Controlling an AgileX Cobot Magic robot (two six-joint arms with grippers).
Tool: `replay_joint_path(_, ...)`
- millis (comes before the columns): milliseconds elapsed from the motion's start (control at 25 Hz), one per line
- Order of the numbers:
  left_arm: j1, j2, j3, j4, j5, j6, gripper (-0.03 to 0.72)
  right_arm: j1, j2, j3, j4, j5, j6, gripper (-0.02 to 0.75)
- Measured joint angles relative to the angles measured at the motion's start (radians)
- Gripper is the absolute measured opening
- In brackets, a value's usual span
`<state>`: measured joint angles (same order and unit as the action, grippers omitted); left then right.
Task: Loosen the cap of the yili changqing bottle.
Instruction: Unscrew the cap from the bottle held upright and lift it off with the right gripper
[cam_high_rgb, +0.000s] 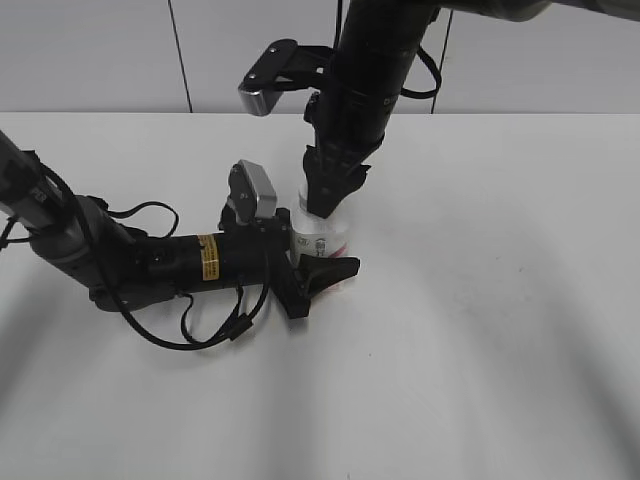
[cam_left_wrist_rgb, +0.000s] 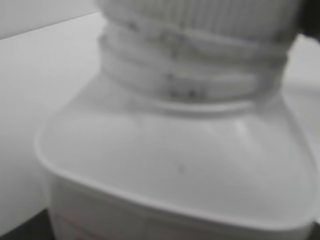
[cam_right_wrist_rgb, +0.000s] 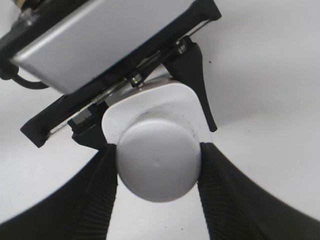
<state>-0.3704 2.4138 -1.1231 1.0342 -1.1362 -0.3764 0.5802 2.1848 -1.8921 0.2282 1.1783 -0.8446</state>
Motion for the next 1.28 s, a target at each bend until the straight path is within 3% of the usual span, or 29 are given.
replay_joint_path(360, 0.000, 0.000, 0.000, 0.000, 0.000, 0.000, 0.442, 0.000, 0.000, 0.000, 0.000, -0.003, -0.132, 0.395)
replay_joint_path(1280, 0.000, 0.000, 0.000, -0.002, 0.000, 0.000, 0.442, 0.000, -0.057, 0.001, 0.005, 0.034, -0.102, 0.389)
